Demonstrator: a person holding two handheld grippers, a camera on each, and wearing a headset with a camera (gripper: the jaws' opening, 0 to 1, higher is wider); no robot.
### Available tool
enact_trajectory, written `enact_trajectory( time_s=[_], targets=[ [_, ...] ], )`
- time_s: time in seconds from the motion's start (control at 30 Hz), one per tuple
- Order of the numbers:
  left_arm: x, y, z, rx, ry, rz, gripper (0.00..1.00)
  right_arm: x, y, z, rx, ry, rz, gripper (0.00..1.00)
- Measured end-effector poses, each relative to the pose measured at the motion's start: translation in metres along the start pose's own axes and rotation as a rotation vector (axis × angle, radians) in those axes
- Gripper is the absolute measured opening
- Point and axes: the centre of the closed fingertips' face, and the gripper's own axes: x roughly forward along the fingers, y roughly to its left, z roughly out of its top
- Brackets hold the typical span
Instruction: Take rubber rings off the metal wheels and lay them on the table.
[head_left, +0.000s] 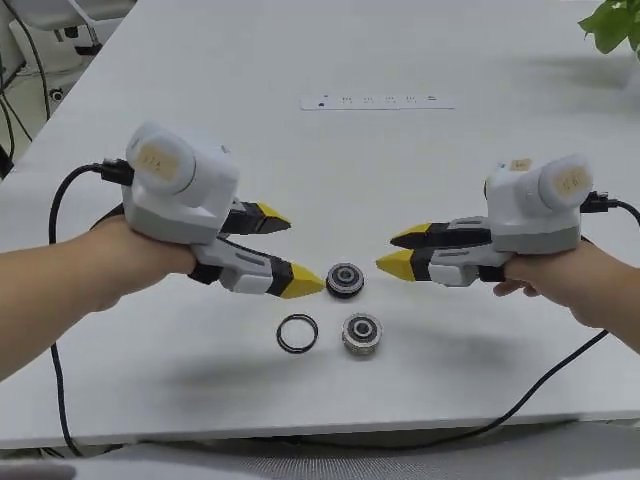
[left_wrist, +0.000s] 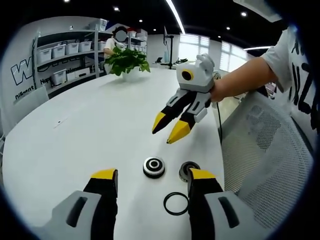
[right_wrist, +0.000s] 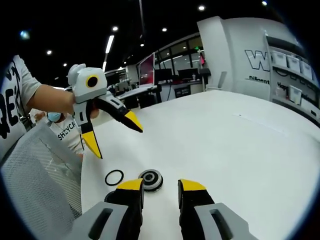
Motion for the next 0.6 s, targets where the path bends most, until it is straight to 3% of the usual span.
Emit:
enact_trajectory(
  time_s=[0.6],
  targets=[
    [0.030, -0.006, -0.008, -0.016, 0.040, -0.033, 0.43, 0.009, 0.010, -0.010, -0.022, 0.030, 0.035, 0.27]
  ],
)
